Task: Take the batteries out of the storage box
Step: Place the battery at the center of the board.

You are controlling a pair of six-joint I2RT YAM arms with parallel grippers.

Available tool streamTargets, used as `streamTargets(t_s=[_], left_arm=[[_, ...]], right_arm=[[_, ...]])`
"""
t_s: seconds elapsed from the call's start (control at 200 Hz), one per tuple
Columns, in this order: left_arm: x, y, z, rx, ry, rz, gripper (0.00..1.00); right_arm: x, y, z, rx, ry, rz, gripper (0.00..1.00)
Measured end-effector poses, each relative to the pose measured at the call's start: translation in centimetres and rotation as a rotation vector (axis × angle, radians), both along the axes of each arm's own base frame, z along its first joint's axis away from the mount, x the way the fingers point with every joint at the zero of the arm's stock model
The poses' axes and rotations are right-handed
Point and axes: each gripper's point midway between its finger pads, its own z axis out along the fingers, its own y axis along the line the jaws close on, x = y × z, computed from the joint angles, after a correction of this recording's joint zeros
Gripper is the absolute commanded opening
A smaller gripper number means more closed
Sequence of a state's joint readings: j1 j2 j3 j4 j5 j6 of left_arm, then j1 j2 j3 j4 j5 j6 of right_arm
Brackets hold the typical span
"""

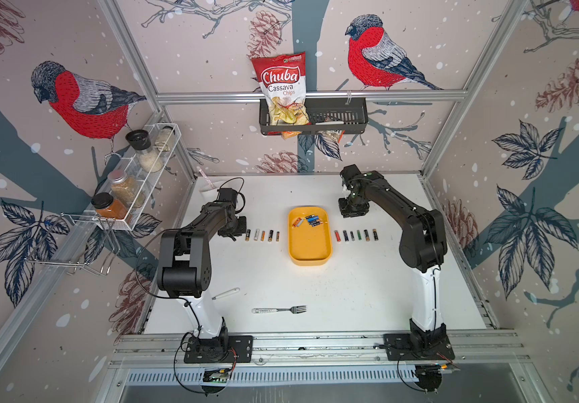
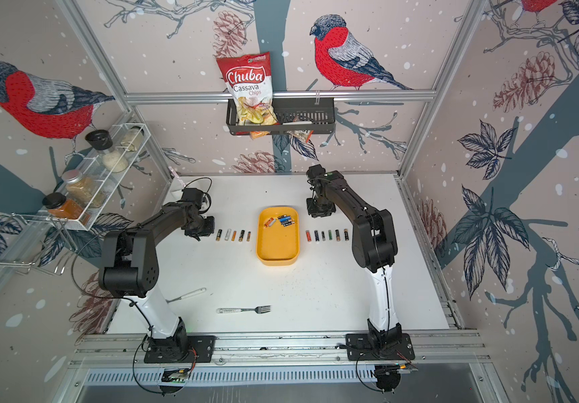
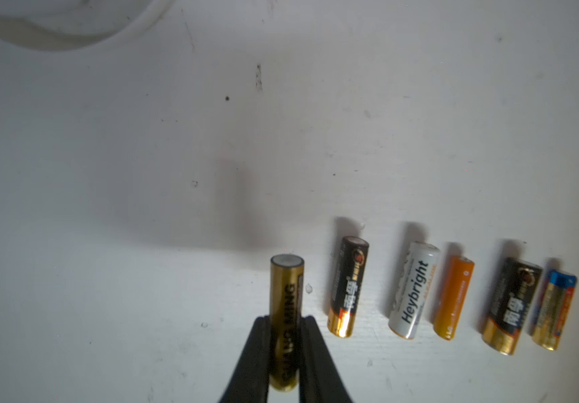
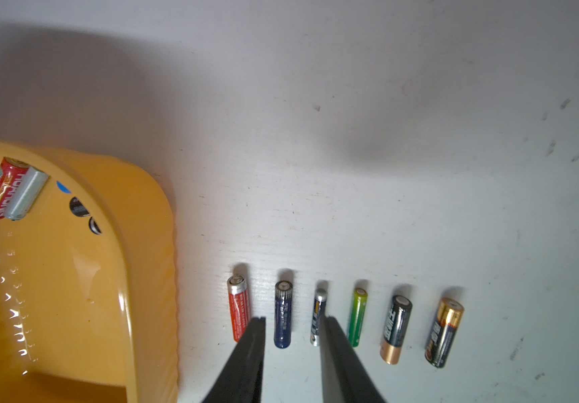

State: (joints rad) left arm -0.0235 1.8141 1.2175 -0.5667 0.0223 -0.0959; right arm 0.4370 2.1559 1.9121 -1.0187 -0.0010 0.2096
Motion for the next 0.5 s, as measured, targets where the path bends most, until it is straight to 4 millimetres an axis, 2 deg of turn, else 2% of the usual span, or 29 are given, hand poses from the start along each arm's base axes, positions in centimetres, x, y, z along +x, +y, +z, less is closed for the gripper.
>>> streamTargets(t_s=[0.5], left_arm=[[0.0,0.1,-2.2,0.016,0.032,-0.046,0.18]], right_arm=[[-0.2,0.2,-0.2,-0.002,0.005,0.003,0.33]])
